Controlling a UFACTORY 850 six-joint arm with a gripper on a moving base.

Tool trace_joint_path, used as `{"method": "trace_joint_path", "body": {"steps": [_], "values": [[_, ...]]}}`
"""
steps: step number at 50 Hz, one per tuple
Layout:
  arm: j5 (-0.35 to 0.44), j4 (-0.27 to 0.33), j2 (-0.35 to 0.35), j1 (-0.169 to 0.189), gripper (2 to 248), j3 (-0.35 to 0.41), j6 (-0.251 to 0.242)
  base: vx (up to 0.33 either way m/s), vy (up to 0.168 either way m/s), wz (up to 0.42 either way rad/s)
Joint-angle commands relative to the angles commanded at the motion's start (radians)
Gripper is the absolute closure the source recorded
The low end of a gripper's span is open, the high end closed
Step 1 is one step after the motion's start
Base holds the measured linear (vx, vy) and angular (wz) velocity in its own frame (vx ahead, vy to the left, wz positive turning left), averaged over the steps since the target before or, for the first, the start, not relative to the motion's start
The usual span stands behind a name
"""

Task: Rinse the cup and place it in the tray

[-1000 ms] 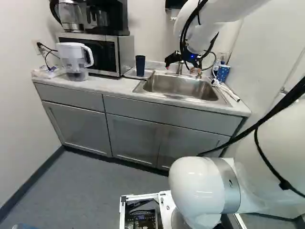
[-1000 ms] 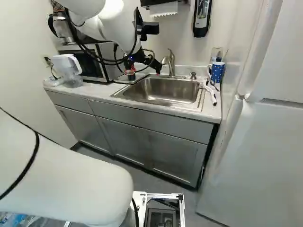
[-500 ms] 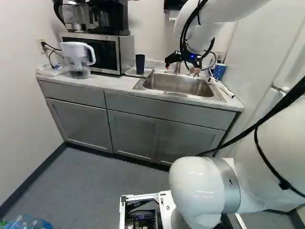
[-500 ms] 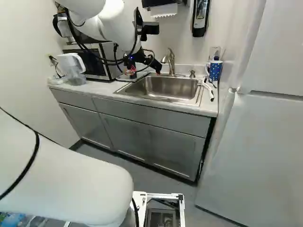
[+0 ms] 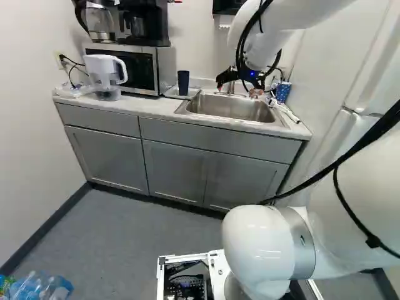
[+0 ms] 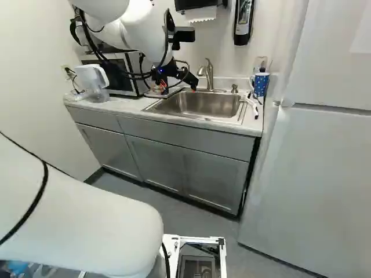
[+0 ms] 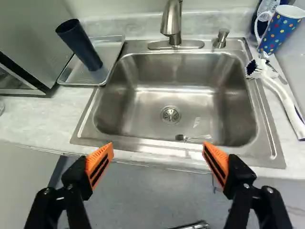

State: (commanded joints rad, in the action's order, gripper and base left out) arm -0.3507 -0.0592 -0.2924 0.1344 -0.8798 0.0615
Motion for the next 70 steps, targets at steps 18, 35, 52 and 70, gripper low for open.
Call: {"method": "trace_joint_path", "body": {"steps": [18, 35, 52, 70], "values": [[0.0, 0.0, 0.0, 0.0, 3, 0.0, 0.0, -0.089, -0.002, 0.003], [0.0, 0.0, 0.0, 0.0, 3, 0.0, 0.0, -0.095, 0.0, 0.004], [0.0, 0.0, 0.0, 0.0, 3, 0.0, 0.0, -0.104, -0.001, 0.006], [0.0, 0.0, 0.0, 0.0, 3, 0.0, 0.0, -0.025, 0.0, 0.002]]}}
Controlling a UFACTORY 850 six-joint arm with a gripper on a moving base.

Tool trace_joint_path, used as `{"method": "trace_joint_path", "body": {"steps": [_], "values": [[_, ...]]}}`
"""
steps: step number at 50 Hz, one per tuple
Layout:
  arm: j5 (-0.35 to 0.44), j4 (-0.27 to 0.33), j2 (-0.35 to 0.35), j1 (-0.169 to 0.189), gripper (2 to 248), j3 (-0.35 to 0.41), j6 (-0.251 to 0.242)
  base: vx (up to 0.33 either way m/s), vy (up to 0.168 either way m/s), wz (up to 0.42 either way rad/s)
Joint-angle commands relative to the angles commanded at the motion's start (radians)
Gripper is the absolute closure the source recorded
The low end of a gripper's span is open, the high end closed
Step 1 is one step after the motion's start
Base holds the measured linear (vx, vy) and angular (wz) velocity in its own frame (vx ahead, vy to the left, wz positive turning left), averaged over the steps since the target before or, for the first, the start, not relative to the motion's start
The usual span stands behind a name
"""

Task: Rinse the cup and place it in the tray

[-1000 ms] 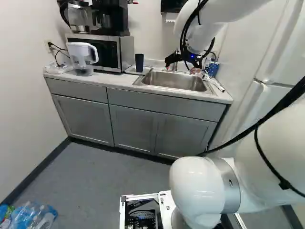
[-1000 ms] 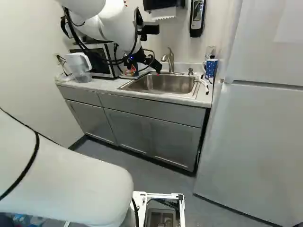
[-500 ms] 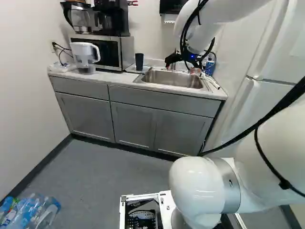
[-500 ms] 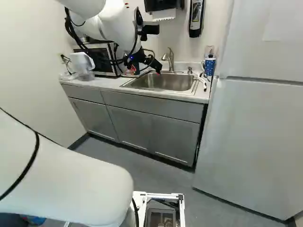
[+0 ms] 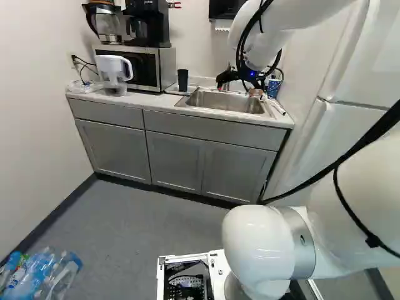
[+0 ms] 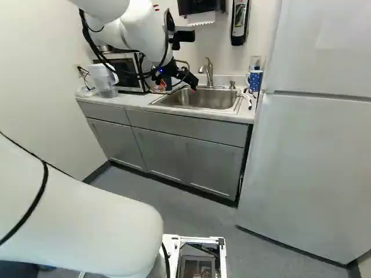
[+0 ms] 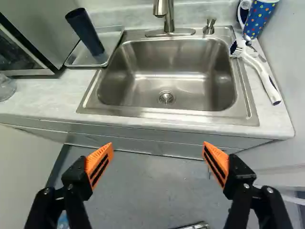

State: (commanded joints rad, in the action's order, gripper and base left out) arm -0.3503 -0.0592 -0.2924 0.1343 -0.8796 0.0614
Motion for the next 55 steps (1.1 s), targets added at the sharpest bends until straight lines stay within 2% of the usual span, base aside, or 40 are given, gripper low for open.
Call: {"method": "trace_joint_path", "body": {"steps": [28, 55], "values": [[0.052, 0.003, 0.001, -0.006, 3, 0.034, -0.003, 0.0, 0.0, 0.0], [0.186, 0.009, 0.002, -0.02, 3, 0.121, -0.009, 0.0, 0.0, 0.0]]}}
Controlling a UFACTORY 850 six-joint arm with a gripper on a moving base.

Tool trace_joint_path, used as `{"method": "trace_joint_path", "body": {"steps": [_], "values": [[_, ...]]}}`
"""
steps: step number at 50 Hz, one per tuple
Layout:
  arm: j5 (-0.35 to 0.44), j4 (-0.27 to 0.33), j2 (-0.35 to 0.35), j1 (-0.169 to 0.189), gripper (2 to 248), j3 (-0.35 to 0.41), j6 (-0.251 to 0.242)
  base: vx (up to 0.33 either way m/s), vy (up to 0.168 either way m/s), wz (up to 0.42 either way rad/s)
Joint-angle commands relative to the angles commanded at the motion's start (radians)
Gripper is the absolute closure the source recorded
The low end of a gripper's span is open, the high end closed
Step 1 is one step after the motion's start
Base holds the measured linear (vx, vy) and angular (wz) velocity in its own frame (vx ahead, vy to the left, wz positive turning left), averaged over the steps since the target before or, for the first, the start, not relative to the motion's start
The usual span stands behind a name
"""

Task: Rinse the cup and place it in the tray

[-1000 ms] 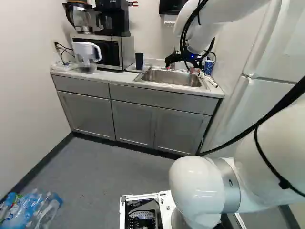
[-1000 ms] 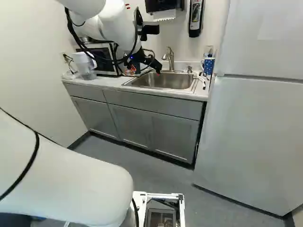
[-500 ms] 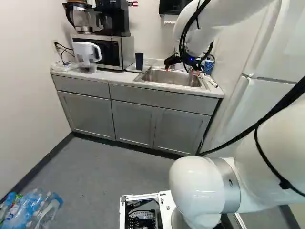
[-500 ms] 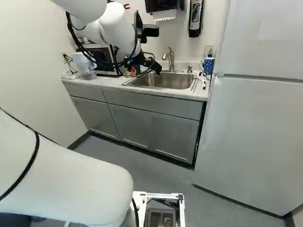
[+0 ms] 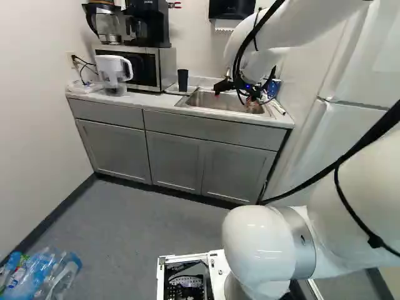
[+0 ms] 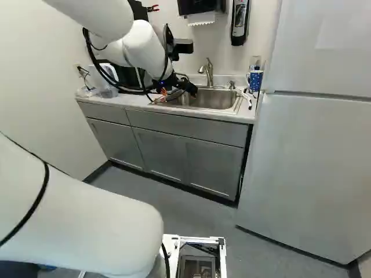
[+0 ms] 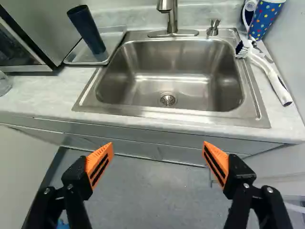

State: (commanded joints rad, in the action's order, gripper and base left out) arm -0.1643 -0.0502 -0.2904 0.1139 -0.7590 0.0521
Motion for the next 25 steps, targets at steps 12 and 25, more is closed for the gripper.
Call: {"method": "trace_joint_path", "body": {"steps": [12, 25], "values": [[0.085, 0.004, 0.001, -0.009, 3, 0.055, -0.004, 0.0, 0.0, 0.0], [0.198, 0.01, 0.002, -0.022, 3, 0.128, -0.01, 0.0, 0.0, 0.0]]}}
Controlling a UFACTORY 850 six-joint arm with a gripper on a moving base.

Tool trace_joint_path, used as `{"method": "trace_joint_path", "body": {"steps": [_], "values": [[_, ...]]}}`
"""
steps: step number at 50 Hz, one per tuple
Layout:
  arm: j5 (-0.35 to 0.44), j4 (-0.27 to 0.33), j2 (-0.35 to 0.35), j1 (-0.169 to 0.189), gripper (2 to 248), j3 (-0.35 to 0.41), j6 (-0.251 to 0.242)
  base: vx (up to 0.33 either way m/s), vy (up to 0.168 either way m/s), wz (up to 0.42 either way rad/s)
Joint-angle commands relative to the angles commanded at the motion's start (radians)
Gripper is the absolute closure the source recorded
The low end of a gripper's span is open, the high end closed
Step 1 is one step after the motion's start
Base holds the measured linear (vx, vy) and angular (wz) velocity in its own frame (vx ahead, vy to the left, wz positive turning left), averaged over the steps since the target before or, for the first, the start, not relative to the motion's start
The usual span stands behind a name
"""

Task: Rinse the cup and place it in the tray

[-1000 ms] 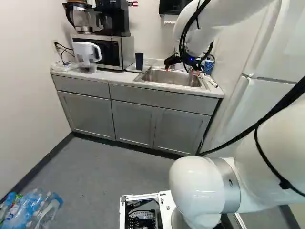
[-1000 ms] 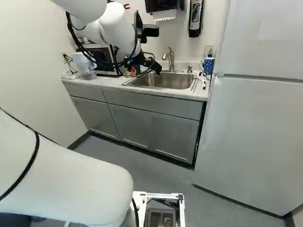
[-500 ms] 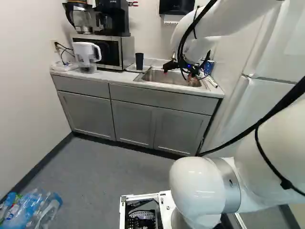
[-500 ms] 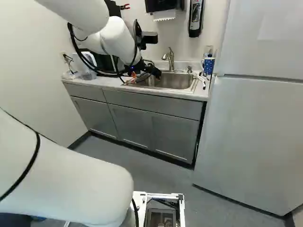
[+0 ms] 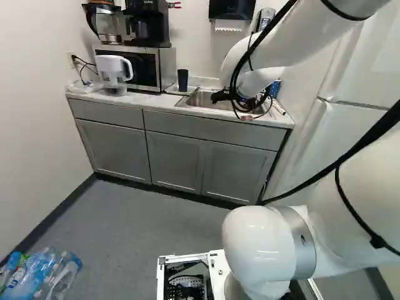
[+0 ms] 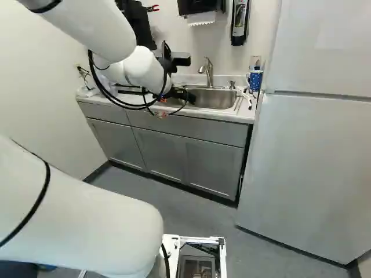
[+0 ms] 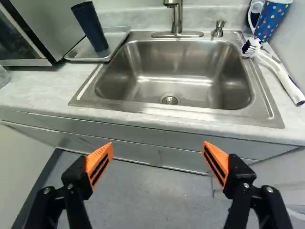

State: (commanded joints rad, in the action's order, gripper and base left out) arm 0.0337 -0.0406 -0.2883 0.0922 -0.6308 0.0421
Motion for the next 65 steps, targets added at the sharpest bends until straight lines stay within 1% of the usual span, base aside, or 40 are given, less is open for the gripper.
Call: {"method": "trace_joint_path", "body": {"steps": [13, 37, 58, 65], "values": [[0.128, 0.006, 0.001, -0.014, 3, 0.083, -0.006, 0.0, 0.0, 0.0], [0.395, 0.019, 0.004, -0.043, 3, 0.256, -0.02, 0.0, 0.0, 0.0], [0.581, 0.028, 0.006, -0.064, 3, 0.376, -0.029, 0.0, 0.0, 0.0], [0.629, 0.03, 0.007, -0.069, 3, 0.407, -0.032, 0.0, 0.0, 0.0]]}}
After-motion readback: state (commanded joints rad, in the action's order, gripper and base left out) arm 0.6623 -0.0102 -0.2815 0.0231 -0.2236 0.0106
